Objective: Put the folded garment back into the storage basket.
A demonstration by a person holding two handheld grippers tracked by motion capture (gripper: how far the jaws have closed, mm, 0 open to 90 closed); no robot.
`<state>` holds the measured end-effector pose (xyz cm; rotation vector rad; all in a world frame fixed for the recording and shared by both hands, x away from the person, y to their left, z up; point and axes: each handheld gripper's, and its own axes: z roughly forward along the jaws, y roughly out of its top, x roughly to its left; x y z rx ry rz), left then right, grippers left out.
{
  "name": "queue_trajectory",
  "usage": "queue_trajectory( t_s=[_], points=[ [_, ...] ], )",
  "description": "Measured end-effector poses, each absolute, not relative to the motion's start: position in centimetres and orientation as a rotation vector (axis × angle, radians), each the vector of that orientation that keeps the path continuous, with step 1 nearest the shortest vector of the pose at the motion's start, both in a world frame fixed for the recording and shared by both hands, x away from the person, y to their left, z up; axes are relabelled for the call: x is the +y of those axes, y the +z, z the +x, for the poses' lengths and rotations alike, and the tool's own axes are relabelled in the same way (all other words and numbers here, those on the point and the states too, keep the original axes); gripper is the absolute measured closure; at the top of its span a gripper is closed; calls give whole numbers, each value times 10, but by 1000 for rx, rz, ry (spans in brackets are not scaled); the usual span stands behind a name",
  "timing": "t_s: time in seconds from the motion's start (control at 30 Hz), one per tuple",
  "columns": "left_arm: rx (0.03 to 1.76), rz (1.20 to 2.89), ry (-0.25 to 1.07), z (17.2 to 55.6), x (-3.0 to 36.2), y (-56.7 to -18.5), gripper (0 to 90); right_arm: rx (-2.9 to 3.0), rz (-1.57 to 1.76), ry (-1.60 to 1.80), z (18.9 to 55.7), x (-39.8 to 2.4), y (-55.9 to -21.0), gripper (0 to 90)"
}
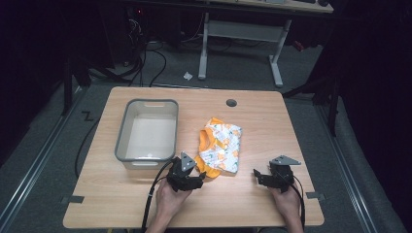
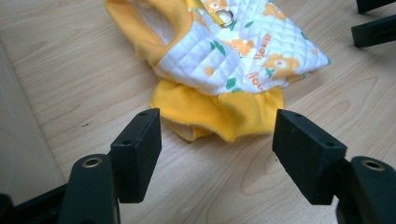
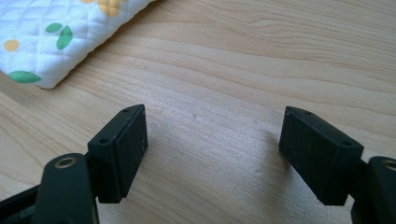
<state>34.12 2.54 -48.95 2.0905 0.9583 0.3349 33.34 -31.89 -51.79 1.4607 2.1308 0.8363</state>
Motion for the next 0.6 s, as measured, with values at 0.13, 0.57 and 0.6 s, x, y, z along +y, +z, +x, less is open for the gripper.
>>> queue_trajectory(
  t_s=[0.13, 0.57, 0.6],
  points=[
    [972, 2061, 293, 346, 25, -487, 331, 2130, 1462, 836, 333, -319, -518, 237],
    [948, 2093, 327, 360, 13, -475, 333, 2130, 1462, 836, 333, -319, -518, 237],
    [946, 2086, 332, 361, 12, -475, 338, 2131, 1460, 836, 333, -319, -518, 237]
  ],
)
